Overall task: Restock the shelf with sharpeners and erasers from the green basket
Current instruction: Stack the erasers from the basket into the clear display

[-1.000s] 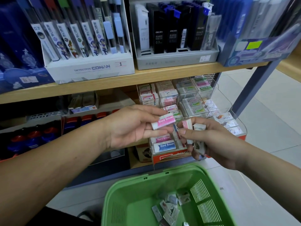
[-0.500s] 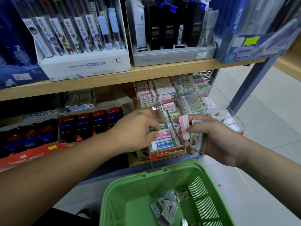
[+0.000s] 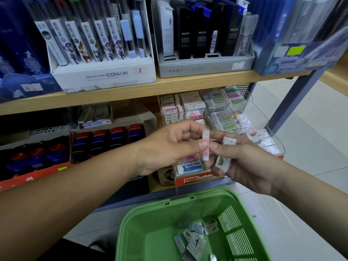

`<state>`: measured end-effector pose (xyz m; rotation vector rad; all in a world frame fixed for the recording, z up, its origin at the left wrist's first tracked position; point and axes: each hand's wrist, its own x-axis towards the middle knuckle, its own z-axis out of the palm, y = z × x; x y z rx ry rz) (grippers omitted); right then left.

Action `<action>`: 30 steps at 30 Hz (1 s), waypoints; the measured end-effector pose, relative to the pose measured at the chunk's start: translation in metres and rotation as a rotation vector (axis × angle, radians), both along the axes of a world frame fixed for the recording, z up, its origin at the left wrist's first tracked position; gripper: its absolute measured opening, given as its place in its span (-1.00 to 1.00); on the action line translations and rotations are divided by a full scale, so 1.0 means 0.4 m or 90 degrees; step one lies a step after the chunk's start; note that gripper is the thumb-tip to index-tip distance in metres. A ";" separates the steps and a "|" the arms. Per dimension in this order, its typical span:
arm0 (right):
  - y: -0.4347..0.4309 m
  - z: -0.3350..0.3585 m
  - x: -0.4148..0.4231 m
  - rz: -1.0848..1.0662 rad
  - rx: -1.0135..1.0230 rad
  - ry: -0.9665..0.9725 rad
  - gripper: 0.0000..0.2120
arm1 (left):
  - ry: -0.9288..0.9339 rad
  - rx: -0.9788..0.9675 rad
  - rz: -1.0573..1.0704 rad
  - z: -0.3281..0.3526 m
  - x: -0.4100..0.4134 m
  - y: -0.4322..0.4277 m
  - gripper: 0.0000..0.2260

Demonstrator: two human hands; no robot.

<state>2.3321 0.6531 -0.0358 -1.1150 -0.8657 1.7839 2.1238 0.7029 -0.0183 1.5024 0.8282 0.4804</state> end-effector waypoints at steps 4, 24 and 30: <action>0.006 -0.006 -0.003 -0.062 0.022 -0.091 -0.62 | 0.067 0.117 0.053 0.001 0.008 0.007 -0.81; 0.015 0.009 0.030 -0.070 -0.020 -0.010 -0.63 | 0.128 0.074 0.123 0.021 -0.037 0.041 -0.80; 0.007 0.019 0.107 -0.247 0.070 -0.192 -0.75 | 0.183 0.141 0.141 0.022 0.002 0.055 -0.85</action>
